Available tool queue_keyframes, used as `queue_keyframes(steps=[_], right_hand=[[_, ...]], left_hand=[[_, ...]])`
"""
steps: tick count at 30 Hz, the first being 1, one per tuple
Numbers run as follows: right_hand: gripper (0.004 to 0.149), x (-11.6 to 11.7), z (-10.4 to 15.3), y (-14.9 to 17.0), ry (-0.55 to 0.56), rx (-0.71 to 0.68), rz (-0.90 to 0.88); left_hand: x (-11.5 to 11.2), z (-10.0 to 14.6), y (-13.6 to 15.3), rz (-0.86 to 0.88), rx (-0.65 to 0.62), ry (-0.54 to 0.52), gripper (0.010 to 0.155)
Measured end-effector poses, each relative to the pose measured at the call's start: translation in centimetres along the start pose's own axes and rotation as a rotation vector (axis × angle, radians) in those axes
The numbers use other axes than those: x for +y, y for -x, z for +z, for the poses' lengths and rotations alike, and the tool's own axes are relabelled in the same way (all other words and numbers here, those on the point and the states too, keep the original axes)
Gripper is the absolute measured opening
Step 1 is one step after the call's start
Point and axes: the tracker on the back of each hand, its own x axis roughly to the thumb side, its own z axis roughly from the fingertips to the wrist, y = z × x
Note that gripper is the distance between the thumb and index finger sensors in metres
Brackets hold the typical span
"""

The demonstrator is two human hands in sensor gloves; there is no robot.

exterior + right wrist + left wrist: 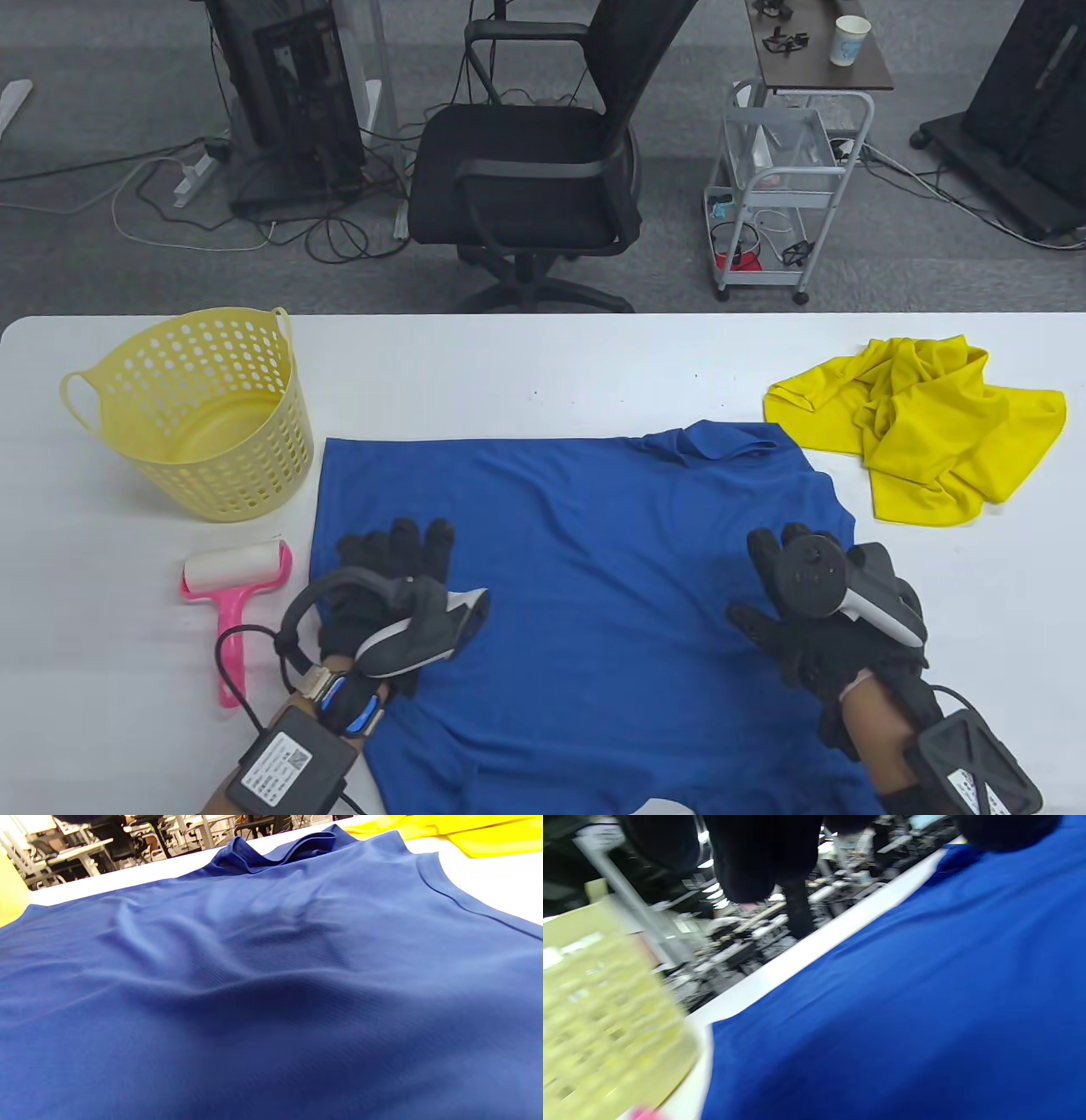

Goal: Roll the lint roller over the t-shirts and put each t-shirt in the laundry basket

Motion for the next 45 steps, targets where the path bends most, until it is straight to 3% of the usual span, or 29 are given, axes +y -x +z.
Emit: queue_keyframes(steps=[3, 5, 7, 9, 12, 14, 16, 19, 23, 28, 30, 33, 36, 40, 43, 45], right_hand=[[0.086, 0.4, 0.4, 1.5, 0.04, 0.006, -0.076], [0.086, 0.8, 0.3, 2.7, 0.041, 0.021, -0.126], [0.086, 1.1, 0.2, 3.7, 0.01, 0.051, -0.148], [0.086, 1.3, 0.1, 4.5, 0.003, 0.077, -0.139], [0.086, 1.7, -0.2, 5.3, -0.019, 0.103, -0.142], [0.086, 2.0, -0.5, 5.6, -0.034, 0.106, -0.137], [0.086, 2.4, -0.8, 5.7, -0.057, 0.106, -0.135], [0.086, 2.6, -1.2, 5.6, -0.074, 0.102, -0.136], [0.085, 2.7, -1.3, 5.3, -0.071, 0.085, -0.129], [0.085, 2.8, -0.8, 5.1, -0.075, 0.075, -0.137], [0.085, 2.8, -0.7, 5.1, -0.079, 0.074, -0.148], [0.084, 2.8, -0.7, 5.2, -0.077, 0.073, -0.148], [0.084, 2.8, -1.0, 5.2, -0.084, 0.077, -0.147], [0.084, 3.0, -1.3, 5.2, -0.097, 0.079, -0.128], [0.084, 3.1, -1.4, 5.1, -0.102, 0.077, -0.126], [0.084, 3.2, -1.4, 5.1, -0.107, 0.078, -0.123]], left_hand=[[1.8, -2.1, -3.4, 0.006, -0.122, 0.029, 0.103], [2.1, -4.0, -5.7, 0.09, -0.246, 0.15, 0.109], [1.1, -6.0, -7.9, 0.237, -0.347, 0.322, 0.115], [-0.5, -7.5, -9.3, 0.248, -0.356, 0.424, 0.119], [-3.2, -8.9, -10.3, 0.214, -0.347, 0.46, 0.119], [-4.2, -9.1, -9.5, 0.438, -0.383, 0.466, 0.118], [-3.7, -8.7, -8.8, 0.524, -0.295, 0.357, 0.107], [-2.6, -8.1, -8.8, 0.391, -0.267, 0.195, 0.09], [-1.3, -7.7, -8.6, 0.389, -0.241, 0.082, 0.048], [-1.3, -6.8, -6.9, 0.433, -0.219, -0.006, 0.044], [-0.7, -6.3, -4.7, 0.565, -0.181, -0.029, 0.044], [1.5, -4.8, 0.4, 0.834, -0.071, -0.2, 0.044], [3.6, -2.0, 5.2, 1.179, -0.02, -0.441, 0.044], [5.4, 1.7, 9.5, 1.546, -0.115, -0.765, 0.044], [4.8, 1.9, 10.0, 1.817, -0.245, -0.813, 0.044], [4.1, 1.1, 9.2, 1.785, -0.236, -0.767, 0.044]])
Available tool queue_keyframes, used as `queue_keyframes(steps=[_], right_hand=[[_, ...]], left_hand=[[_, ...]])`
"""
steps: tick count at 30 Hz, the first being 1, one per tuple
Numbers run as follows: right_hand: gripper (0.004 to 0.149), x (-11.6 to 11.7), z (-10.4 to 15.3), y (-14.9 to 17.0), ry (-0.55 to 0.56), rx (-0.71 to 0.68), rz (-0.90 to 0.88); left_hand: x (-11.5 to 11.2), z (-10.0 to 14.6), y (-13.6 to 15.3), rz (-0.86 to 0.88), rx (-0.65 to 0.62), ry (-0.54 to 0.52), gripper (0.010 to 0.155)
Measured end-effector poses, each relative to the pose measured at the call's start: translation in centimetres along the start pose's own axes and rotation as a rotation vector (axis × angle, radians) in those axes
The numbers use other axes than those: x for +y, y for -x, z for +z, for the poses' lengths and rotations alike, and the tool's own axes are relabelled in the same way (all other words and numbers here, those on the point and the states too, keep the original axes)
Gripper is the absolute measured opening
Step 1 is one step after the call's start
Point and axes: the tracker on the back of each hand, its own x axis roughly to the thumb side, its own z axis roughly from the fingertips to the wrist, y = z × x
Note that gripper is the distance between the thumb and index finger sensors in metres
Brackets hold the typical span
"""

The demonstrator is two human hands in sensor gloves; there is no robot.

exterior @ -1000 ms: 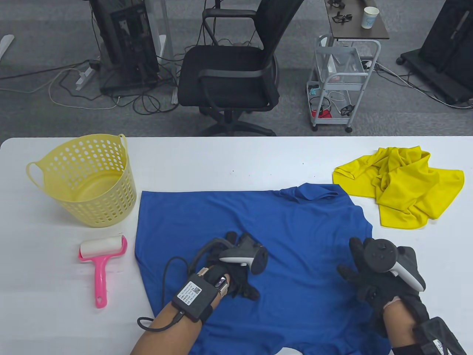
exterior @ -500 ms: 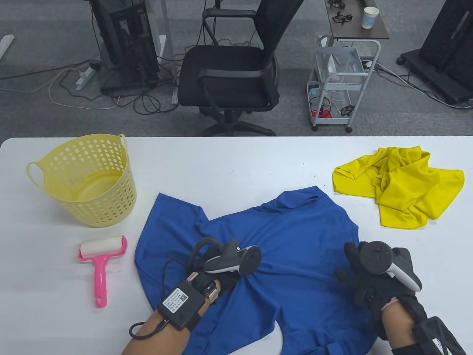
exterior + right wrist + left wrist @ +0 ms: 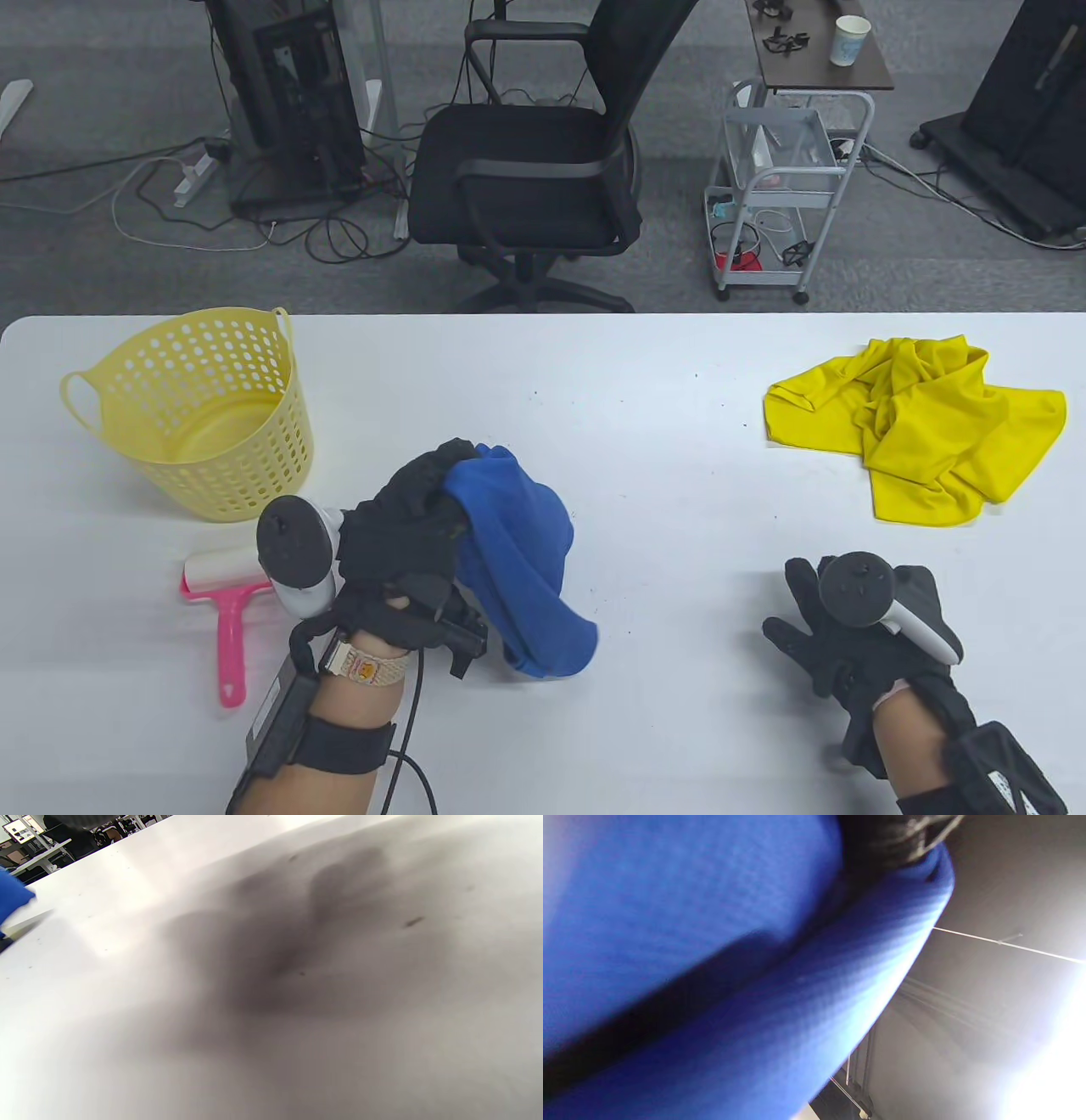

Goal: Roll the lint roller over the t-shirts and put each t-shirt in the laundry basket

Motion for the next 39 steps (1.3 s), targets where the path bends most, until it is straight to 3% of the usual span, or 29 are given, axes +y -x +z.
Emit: queue_keyframes(steps=[2, 3, 6, 7, 9, 13, 15, 17, 25, 29, 34, 37, 39], right_hand=[[0.084, 0.1, 0.0, 0.0, -0.003, -0.001, 0.001], [0.084, 0.1, 0.1, -0.1, -0.007, -0.003, 0.001], [0.084, 0.1, 0.2, -0.4, 0.003, -0.012, 0.023], [0.084, 0.1, 0.3, -0.6, 0.008, -0.015, 0.03], [0.084, 0.0, 0.4, -1.0, 0.02, -0.022, 0.05], [0.084, -0.2, 0.5, -1.4, 0.055, -0.025, 0.066], [0.084, -0.2, 0.5, -1.4, 0.059, -0.018, 0.078], [0.084, -0.1, 0.4, -1.4, 0.047, -0.01, 0.084], [0.084, -0.2, 0.4, -1.2, 0.039, -0.017, 0.081], [0.083, -0.1, 0.2, -0.9, 0.038, -0.011, 0.073], [0.083, 0.3, -0.2, -1.0, 0.014, -0.011, 0.087], [0.083, 0.5, -0.2, -1.4, 0.002, -0.014, 0.103], [0.083, 0.6, 0.0, -1.7, 0.0, -0.028, 0.109]], left_hand=[[-1.2, 0.1, 1.2, -0.285, 0.04, 0.076, 0.044], [-2.4, 0.2, 2.0, -0.475, 0.054, 0.157, 0.044], [-5.2, 0.7, 4.0, -0.813, 0.088, 0.357, 0.044], [-5.8, 0.8, 4.6, -0.876, 0.101, 0.411, 0.044], [-7.7, 1.2, 6.2, -1.034, 0.171, 0.629, 0.044], [-9.3, 2.2, 9.0, -1.094, 0.284, 0.809, 0.049], [-9.6, 2.8, 10.4, -1.056, 0.403, 0.936, 0.092], [-9.8, 3.7, 11.9, -1.005, 0.545, 1.091, 0.111], [-10.8, 4.9, 14.8, -0.934, 0.558, 1.157, 0.119], [-11.9, 5.3, 13.7, -1.043, 0.454, 1.118, 0.115], [-14.0, 5.7, 10.8, -1.069, 0.331, 1.068, 0.089], [-14.5, 6.0, 10.0, -1.135, 0.291, 1.044, 0.086], [-14.3, 6.6, 9.4, -1.141, 0.264, 0.969, 0.085]])
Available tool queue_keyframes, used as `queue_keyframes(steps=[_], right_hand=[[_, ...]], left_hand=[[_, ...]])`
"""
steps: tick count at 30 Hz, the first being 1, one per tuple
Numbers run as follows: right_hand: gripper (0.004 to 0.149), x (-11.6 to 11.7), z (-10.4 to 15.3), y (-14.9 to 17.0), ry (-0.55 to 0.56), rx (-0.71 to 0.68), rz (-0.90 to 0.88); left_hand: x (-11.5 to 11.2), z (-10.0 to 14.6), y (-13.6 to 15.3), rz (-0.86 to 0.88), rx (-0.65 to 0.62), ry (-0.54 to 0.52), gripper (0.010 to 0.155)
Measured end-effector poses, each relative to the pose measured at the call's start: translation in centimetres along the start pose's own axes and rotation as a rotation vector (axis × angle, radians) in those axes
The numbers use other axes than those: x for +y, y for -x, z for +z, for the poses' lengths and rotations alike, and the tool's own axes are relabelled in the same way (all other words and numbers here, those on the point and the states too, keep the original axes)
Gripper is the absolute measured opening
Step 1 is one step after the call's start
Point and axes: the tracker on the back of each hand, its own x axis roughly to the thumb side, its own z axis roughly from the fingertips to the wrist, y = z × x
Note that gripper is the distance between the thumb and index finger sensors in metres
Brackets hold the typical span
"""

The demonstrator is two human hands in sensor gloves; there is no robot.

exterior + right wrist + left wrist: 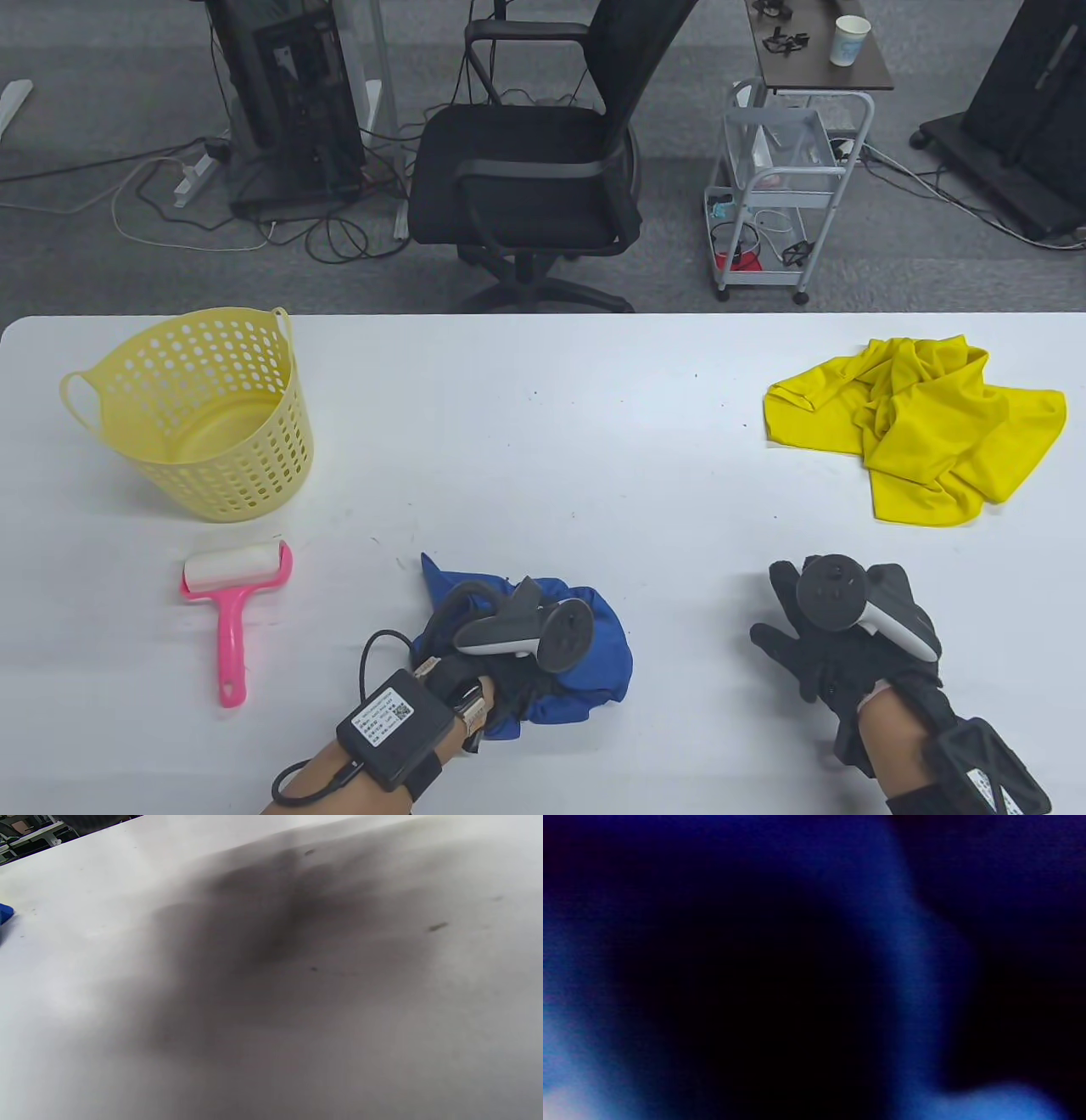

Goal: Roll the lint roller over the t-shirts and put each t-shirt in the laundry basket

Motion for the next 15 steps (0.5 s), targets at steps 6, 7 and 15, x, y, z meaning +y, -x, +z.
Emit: queue_keyframes(steps=[6, 7, 15], right_hand=[[0.083, -0.3, 0.6, -0.5, 0.01, -0.043, -0.021], [0.083, -0.4, 0.6, -0.5, 0.016, -0.044, -0.025], [0.083, -1.4, 1.0, 0.4, 0.059, -0.025, -0.064]], left_hand=[[2.4, 3.6, 2.1, -0.077, -0.016, -0.304, 0.085], [3.2, 4.4, 2.9, -0.143, -0.001, -0.361, 0.086], [13.2, 12.5, 15.6, -0.258, 0.447, -0.791, 0.087]])
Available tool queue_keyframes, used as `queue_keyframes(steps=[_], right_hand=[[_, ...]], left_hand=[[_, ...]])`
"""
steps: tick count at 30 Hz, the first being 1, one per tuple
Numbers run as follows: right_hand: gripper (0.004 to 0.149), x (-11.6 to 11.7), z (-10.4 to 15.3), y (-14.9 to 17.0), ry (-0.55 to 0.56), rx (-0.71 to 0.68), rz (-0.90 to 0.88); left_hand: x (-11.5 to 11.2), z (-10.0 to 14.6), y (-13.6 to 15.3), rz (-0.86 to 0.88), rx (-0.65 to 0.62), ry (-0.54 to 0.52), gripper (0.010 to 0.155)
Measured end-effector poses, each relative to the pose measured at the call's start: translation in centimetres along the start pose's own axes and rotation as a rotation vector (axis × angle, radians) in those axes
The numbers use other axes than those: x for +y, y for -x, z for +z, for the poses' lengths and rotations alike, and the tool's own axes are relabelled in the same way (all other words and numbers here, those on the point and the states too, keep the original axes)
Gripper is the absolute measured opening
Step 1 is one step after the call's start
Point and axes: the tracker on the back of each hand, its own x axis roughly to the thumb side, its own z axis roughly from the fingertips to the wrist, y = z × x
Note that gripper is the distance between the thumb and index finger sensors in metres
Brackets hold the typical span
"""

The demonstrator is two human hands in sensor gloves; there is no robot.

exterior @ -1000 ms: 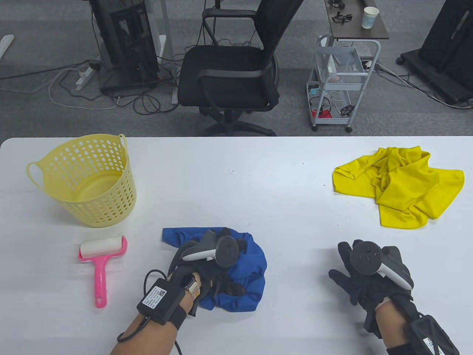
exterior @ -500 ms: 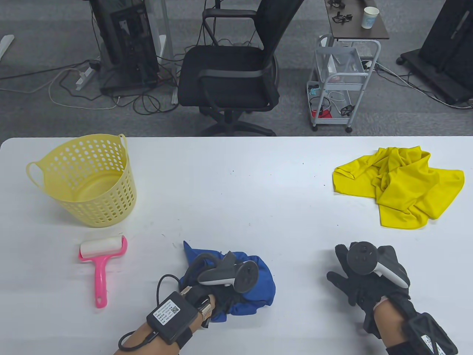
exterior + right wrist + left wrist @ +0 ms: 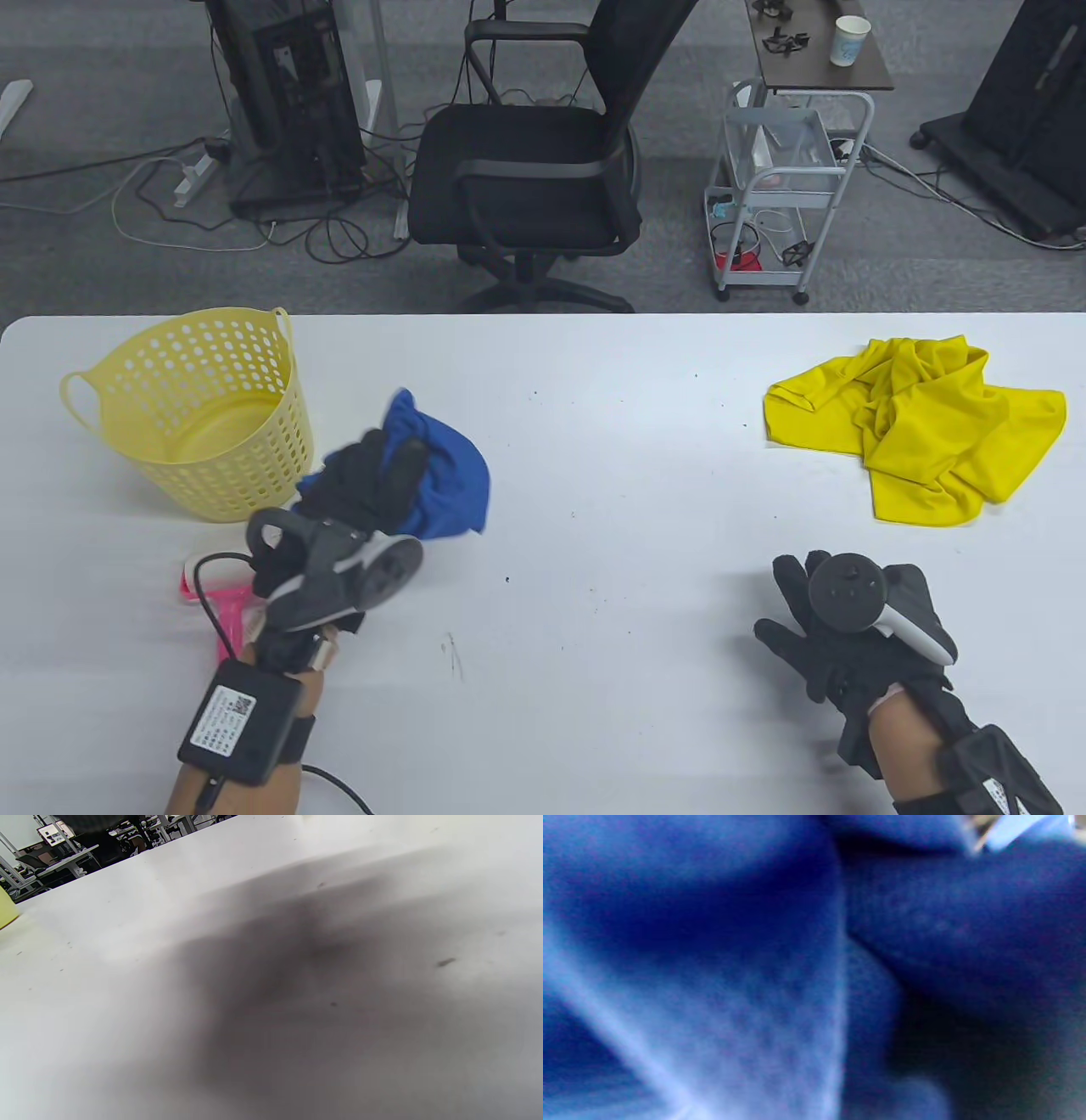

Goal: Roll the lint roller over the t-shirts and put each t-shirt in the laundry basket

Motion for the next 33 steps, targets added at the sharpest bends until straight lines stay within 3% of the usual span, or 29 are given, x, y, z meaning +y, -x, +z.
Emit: queue_keyframes(steps=[5, 7, 8, 10, 12, 13, 18, 23, 25, 29, 33], right_hand=[[0.083, -0.4, 0.0, 0.4, 0.026, 0.024, -0.013], [0.083, -0.5, 0.1, 0.6, 0.037, 0.038, -0.014], [0.083, -0.5, 0.0, 0.6, 0.048, 0.042, -0.014], [0.083, -0.5, 0.0, 0.7, 0.05, 0.052, -0.012], [0.083, -0.5, 0.0, 0.8, 0.038, 0.057, -0.012], [0.083, -0.6, 0.0, 0.8, 0.041, 0.053, -0.014], [0.083, -0.9, 0.3, 0.7, 0.056, 0.035, -0.025], [0.083, -0.9, 0.5, 0.4, 0.06, 0.012, -0.023], [0.083, -0.7, 0.4, 0.2, 0.057, 0.005, -0.014], [0.083, -0.3, 0.3, -0.3, 0.038, -0.013, 0.001], [0.083, 0.1, 0.0, -0.7, 0.032, -0.033, 0.018]], left_hand=[[0.2, -2.3, 6.4, 0.064, 0.276, -0.173, 0.087], [-0.9, -3.5, 7.7, 0.091, 0.367, -0.162, 0.088], [-1.6, -4.0, 8.1, 0.098, 0.409, -0.141, 0.089], [-4.0, -5.2, 8.5, 0.08, 0.527, 0.038, 0.096], [-5.7, -5.7, 8.4, 0.007, 0.557, 0.176, 0.104], [-6.1, -5.9, 8.2, -0.019, 0.553, 0.194, 0.101], [-5.3, -6.0, 7.0, 0.017, 0.498, 0.15, 0.082], [-1.6, -5.2, 4.5, 0.098, 0.341, 0.052, 0.075], [0.4, -4.3, 2.2, 0.099, 0.229, 0.011, 0.075], [2.3, -1.5, -2.7, 0.176, -0.007, 0.01, 0.072], [1.1, 2.4, -8.2, 0.247, -0.177, 0.126, 0.07]])
